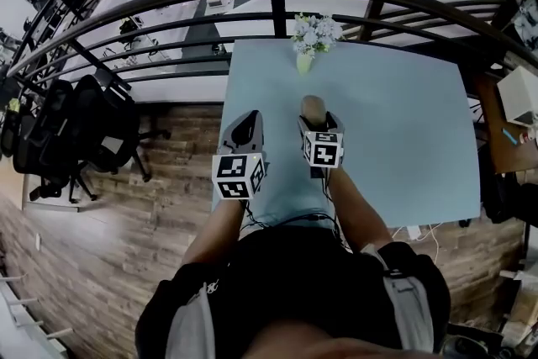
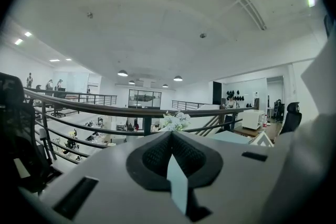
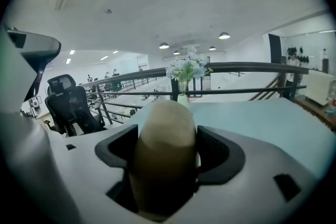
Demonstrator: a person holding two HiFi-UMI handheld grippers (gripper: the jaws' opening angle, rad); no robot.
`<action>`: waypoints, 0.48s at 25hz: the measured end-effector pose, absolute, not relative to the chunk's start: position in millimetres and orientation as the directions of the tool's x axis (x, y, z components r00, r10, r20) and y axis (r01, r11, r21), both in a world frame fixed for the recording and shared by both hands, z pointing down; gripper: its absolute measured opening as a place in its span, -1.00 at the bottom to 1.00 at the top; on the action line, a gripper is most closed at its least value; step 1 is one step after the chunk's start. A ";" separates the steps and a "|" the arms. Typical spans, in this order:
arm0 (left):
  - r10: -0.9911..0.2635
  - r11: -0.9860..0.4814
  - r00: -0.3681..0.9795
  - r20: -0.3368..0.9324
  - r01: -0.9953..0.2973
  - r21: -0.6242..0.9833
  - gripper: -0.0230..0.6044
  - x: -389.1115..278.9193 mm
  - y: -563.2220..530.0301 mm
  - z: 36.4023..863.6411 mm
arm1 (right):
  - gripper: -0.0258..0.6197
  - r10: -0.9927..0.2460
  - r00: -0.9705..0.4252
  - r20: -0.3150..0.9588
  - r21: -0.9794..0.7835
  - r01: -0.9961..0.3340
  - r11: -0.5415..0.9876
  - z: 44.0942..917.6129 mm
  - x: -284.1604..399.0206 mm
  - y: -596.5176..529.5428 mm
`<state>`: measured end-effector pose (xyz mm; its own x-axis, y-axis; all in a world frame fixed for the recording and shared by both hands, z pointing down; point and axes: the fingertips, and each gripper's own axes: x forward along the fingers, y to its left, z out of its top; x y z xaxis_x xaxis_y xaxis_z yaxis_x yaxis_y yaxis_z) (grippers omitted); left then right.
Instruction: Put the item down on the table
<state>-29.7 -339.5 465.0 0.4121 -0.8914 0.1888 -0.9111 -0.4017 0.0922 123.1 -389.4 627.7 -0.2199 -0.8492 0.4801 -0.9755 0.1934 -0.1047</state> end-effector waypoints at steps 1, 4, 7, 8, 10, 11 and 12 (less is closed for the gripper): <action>-0.893 -0.397 0.408 0.190 -0.913 0.092 -0.88 -31.7 -339.3 465.8 | 0.18 -0.844 -0.218 0.490 -0.108 -0.976 0.190 633.8 122.2 -389.6; -0.895 -0.389 0.400 0.198 -0.916 0.092 -0.88 -35.2 -337.2 470.0 | 0.19 -0.824 -0.215 0.524 -0.100 -0.976 0.192 652.5 119.3 -387.7; -0.897 -0.381 0.392 0.204 -0.920 0.094 -0.88 -39.5 -336.1 473.8 | 0.19 -0.800 -0.215 0.561 -0.085 -0.976 0.203 671.3 115.8 -383.6; -0.898 -0.379 0.390 0.205 -0.921 0.094 -0.88 -40.5 -335.9 474.4 | 0.19 -0.792 -0.214 0.572 -0.083 -0.975 0.204 677.1 115.3 -382.0; -0.899 -0.376 0.387 0.206 -0.922 0.093 -0.88 -42.0 -335.5 474.5 | 0.19 -0.777 -0.212 0.593 -0.085 -0.976 0.202 688.3 115.1 -379.1; -0.899 -0.374 0.386 0.207 -0.923 0.092 -0.88 -42.8 -335.3 474.4 | 0.19 -0.769 -0.212 0.603 -0.087 -0.976 0.201 693.8 115.0 -377.7; -0.900 -0.373 0.384 0.207 -0.923 0.092 -0.88 -43.7 -335.3 474.3 | 0.19 -0.762 -0.212 0.612 -0.087 -0.976 0.201 698.9 114.6 -376.4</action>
<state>-43.7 -335.3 474.3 0.3837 -0.8999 0.2071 -0.9234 -0.3725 0.0922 114.6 -376.4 698.9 -0.2118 -0.7616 0.6124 -0.9756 0.2014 -0.0868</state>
